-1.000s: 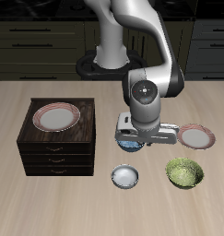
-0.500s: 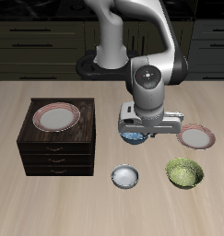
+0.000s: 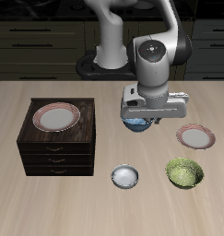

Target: Stack the blue bowl on the green bowl

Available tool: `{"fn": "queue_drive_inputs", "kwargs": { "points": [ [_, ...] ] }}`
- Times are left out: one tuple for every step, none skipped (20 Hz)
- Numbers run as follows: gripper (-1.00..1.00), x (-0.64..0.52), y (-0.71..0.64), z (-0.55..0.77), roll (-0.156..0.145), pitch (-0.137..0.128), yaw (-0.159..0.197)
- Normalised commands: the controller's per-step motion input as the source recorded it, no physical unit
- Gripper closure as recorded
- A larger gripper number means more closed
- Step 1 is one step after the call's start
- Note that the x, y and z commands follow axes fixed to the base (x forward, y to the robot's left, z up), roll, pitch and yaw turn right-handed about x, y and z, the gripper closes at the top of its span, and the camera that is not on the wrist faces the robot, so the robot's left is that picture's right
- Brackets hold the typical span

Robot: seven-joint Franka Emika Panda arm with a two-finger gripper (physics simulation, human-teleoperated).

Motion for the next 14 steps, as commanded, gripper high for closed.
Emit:
{"fn": "queue_drive_inputs", "kwargs": {
  "points": [
    [1.00,0.02,0.06,0.45,-0.009,-0.059,0.014],
    [1.00,-0.01,0.10,0.40,0.019,-0.041,0.008],
    [1.00,0.03,-0.01,0.29,0.001,-0.038,0.011],
    [1.00,0.01,0.09,0.43,0.011,-0.057,0.012],
    [1.00,-0.12,0.25,0.96,0.033,-0.132,0.004],
    [1.00,-0.01,0.09,0.43,0.016,-0.078,0.027],
    [1.00,-0.02,0.12,0.34,0.028,-0.036,-0.012],
    [1.00,-0.03,0.17,0.33,0.037,-0.056,0.038],
    [1.00,0.08,0.06,0.24,0.008,-0.052,0.041],
    [1.00,0.10,0.03,0.11,0.000,0.005,-0.011],
    [1.00,0.08,0.10,0.12,0.006,-0.004,0.020],
    [1.00,0.12,0.07,0.07,0.005,-0.015,0.031],
    [1.00,0.06,0.13,0.04,0.006,0.010,0.001],
    [1.00,0.19,0.00,0.02,0.005,0.018,0.003]
  ]
}}
